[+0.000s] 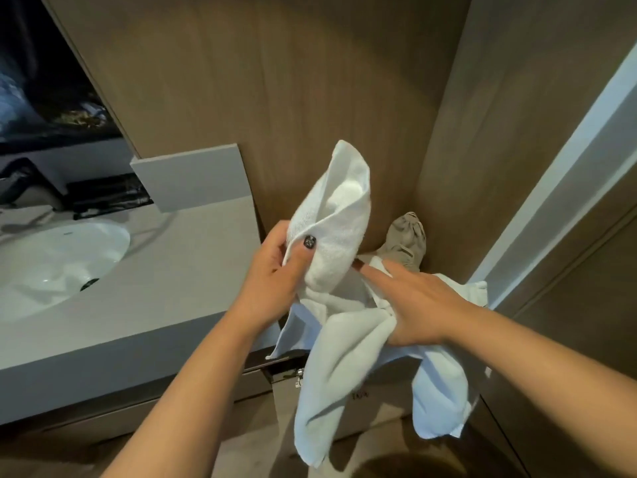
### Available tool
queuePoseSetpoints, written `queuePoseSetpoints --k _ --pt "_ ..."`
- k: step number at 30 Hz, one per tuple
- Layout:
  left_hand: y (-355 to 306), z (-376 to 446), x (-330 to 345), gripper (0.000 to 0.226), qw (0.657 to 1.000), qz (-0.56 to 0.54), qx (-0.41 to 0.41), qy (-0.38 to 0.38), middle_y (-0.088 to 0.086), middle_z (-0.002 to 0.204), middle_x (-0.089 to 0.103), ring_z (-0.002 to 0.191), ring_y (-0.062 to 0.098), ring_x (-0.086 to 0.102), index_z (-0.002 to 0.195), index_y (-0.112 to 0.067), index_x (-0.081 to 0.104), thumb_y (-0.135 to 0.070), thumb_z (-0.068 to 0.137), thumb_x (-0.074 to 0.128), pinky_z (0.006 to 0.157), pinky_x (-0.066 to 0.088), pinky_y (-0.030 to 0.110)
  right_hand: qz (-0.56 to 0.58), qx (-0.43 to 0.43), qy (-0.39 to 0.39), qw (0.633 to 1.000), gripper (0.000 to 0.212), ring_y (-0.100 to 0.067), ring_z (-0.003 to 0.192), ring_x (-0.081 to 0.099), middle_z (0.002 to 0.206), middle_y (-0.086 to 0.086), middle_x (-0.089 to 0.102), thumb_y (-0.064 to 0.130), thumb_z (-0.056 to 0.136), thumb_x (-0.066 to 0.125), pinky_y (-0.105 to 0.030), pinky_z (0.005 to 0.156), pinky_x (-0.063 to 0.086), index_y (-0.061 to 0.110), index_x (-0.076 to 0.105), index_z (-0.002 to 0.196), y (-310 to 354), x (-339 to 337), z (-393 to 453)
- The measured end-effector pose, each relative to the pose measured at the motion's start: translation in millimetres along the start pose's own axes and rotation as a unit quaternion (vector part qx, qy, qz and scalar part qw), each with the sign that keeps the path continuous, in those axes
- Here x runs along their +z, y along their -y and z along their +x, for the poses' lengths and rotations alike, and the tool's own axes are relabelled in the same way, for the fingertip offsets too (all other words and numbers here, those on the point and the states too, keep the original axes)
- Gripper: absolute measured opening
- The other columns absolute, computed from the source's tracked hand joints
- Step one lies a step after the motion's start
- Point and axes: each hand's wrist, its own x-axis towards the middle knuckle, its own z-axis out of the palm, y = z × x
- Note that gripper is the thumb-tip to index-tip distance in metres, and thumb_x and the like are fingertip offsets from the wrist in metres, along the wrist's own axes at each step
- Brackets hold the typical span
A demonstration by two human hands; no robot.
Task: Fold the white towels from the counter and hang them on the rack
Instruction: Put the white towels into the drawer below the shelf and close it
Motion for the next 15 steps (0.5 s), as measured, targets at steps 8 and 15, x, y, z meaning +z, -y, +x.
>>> queuePoseSetpoints --k 8,15 --pt "-50 27 -29 0.027 0.969 -0.244 -0.045 0.011 0.003 0.095 0.074 0.084 0.018 0.071 0.119 -0.011 0.062 -0.014 0.093 0.053 0.069 0.056 0.028 0.22 0.02 -0.047 0.974 0.1 -0.014 0.104 0.055 0.118 0.007 0.05 0.058 0.059 0.079 -0.043 0.089 0.052 0.036 0.031 0.143 10 -19 45" --pt "-54 68 -47 0.036 0.945 -0.313 -0.045 -0.085 0.005 0.095 0.07 0.088 0.02 0.066 0.117 -0.008 0.064 -0.032 0.092 0.057 0.078 0.053 0.033 0.196 0.008 -0.079 0.977 0.041 -0.02 0.097 0.052 0.101 0.008 0.04 0.05 0.073 0.073 -0.045 0.083 0.051 0.036 0.064 0.111 11 -42 91"
